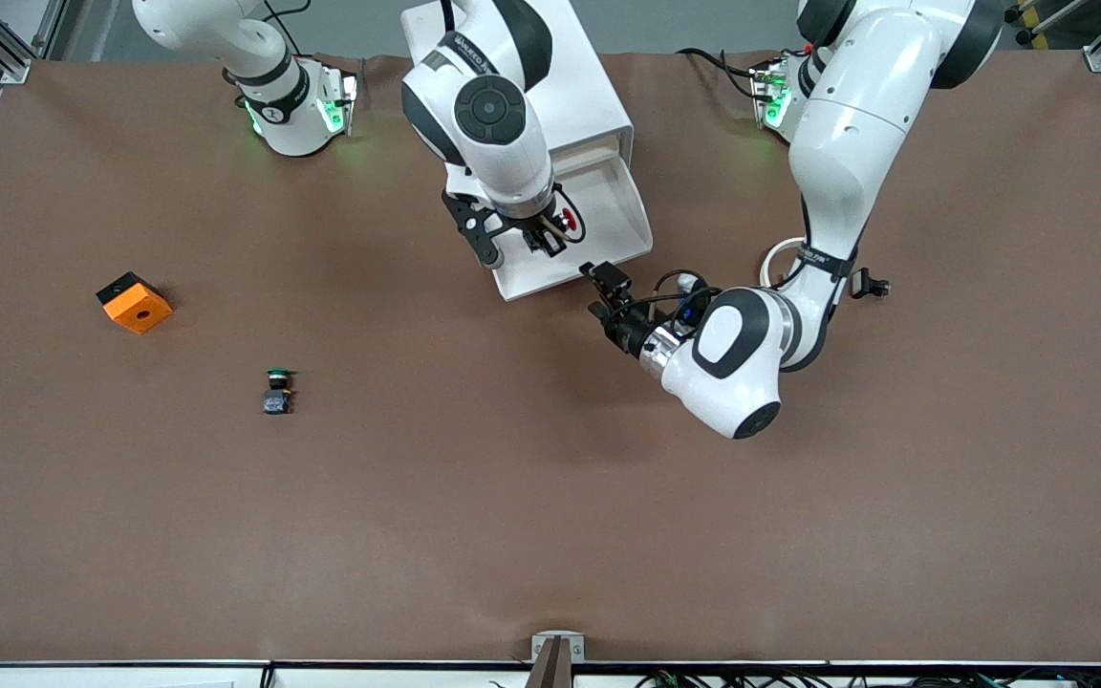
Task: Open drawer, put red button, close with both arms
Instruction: 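Release the drawer handle and withdraw the left gripper from the cabinet, then lower the red button into the open drawer and open the right gripper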
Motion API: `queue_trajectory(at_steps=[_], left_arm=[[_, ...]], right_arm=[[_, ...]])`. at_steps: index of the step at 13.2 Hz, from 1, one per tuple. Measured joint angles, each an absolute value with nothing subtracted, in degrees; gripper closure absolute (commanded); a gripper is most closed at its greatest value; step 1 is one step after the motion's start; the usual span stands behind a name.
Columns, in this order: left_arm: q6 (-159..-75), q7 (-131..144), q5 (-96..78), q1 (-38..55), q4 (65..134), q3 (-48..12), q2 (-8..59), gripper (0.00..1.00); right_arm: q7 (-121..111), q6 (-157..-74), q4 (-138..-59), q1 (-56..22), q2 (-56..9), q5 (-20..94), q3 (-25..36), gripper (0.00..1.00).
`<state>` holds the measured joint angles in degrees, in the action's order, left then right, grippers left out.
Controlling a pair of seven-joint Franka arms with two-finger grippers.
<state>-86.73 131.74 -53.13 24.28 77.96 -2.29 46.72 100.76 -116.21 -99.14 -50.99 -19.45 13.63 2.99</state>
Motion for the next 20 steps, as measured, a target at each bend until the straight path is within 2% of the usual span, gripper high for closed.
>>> queue_trajectory(at_steps=[5,10,14,17,18,19,20], left_arm=[[-86.61,124.14,-53.13,23.95,70.27,4.78,45.84,0.00],[-86.38,113.95,-46.29,23.67,69.44,12.97,41.73,0.00],[-86.35,103.90,-26.72,23.66,69.07,13.33,36.05,0.00],[-86.34,85.18,-22.07,23.21,69.09,14.31,32.31,0.00],[-86.34,78.69,-21.13,22.54,69.12,14.64,31.61,0.00],[-86.33,72.65,-18.67,21.87,69.13,14.68,31.06,0.00],[-86.33,67.54,-15.43,21.62,69.14,14.67,30.55,0.00]], right_arm=[[100.78,-118.10,-100.17,-50.99,-20.18,16.08,2.97,0.88],[100.78,-118.43,-100.25,-51.04,-22.01,16.47,2.95,0.82],[100.78,-119.09,-100.24,-51.88,-22.65,16.51,2.89,0.81],[100.78,-119.70,-100.24,-52.02,-23.02,16.52,2.90,0.78],[100.78,-119.77,-100.24,-52.13,-23.09,16.52,2.89,0.75],[100.78,-119.81,-100.24,-52.26,-23.11,16.52,2.89,0.64],[100.78,-119.85,-100.24,-52.36,-23.12,16.52,2.89,0.59]])
